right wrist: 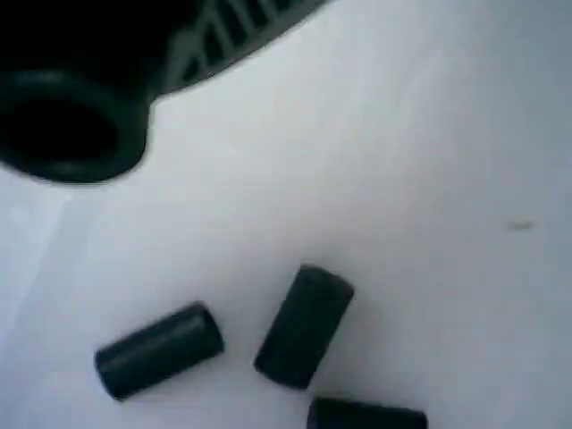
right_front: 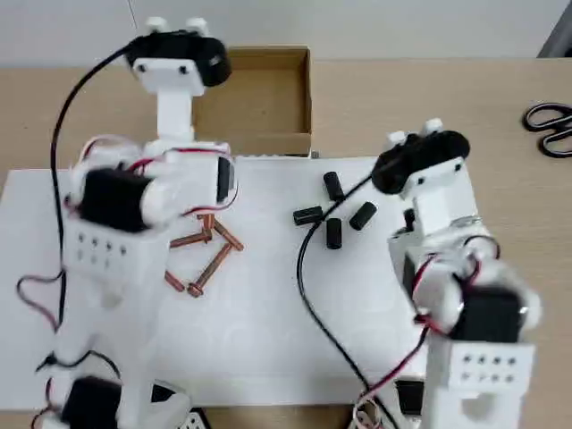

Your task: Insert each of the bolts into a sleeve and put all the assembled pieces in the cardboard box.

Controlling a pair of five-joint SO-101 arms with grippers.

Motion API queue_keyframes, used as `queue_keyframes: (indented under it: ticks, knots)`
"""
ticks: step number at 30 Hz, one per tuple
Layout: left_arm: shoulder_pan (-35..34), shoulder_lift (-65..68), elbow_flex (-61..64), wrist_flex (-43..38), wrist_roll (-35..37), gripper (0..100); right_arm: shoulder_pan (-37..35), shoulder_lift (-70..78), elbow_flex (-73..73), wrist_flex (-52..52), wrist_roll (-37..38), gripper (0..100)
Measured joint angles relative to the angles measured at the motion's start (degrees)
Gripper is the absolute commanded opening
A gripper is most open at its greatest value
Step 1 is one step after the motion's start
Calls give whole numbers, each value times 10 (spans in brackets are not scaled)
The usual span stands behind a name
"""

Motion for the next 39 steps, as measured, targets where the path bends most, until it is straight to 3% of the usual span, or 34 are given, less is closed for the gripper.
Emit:
queue_keyframes:
  ticks: [10, 20, 28, 39]
  knots:
    - [0, -206, 280, -196, 107, 5, -148, -245, 251, -121, -36, 2]
    - [0, -464, 605, -449, 115, 5, -258, -433, 415, -197, -85, 2]
    - [0, -593, 738, -509, 148, 5, -331, -469, 485, -207, -87, 3]
    - [61, -613, 754, -547, 243, 5, -385, -469, 581, -343, -87, 3]
